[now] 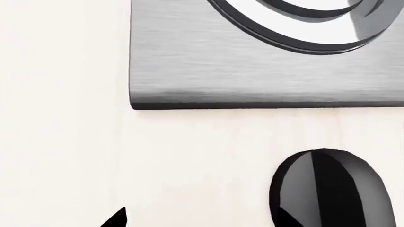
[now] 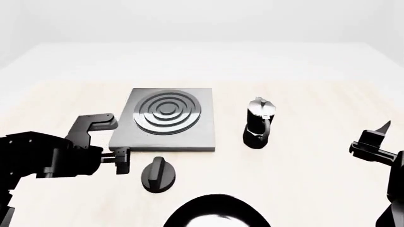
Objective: Turn on the stove and put the frying pan on it.
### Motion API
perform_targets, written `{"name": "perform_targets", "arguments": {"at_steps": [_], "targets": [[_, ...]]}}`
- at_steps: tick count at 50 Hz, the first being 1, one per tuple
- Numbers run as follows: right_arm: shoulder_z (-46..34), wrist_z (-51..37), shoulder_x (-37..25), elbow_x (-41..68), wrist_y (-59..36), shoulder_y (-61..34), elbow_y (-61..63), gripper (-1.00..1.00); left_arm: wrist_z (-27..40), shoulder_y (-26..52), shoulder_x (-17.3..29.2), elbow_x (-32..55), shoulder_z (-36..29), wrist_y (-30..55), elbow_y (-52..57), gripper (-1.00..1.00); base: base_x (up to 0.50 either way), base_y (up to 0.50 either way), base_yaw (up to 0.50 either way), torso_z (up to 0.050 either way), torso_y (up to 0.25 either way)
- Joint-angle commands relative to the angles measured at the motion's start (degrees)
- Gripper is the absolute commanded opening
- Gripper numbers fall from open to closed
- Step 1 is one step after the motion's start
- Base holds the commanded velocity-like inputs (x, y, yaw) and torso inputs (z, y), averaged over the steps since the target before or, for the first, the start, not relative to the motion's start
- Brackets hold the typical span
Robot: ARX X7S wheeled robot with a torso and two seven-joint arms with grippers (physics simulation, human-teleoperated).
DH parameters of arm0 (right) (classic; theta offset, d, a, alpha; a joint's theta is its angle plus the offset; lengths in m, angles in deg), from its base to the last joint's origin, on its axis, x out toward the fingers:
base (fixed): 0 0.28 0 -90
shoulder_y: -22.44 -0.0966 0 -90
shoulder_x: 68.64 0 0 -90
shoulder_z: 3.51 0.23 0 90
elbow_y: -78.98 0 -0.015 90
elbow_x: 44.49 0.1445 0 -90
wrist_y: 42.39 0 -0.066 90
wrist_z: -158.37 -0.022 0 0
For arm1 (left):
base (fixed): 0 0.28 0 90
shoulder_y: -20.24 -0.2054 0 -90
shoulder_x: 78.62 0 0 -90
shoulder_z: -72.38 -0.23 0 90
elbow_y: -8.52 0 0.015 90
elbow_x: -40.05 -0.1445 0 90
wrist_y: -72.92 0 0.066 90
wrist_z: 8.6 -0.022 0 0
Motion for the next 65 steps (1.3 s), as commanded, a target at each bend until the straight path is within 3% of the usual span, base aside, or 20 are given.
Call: {"name": "perform_targets", "arguments": {"at_steps": [1,65], "targets": [[-0.19,-0.1,-0.09,0.2,-0.08,0.12,0.08,1.0,-2.61,-0.23,-0.11,-0.54,-0.56,-1.53,-1.45,1.0,0.0,0.0,0.0,0.0,0.0],[-0.54,-0.78,-0.82,1.32,-0.6,-0.02,0.23,1.0,-10.78,1.09,-5.99,-7.31,-9.19,-5.28,-7.72,1.0,0.0,0.0,0.0,0.0,0.0]]}}
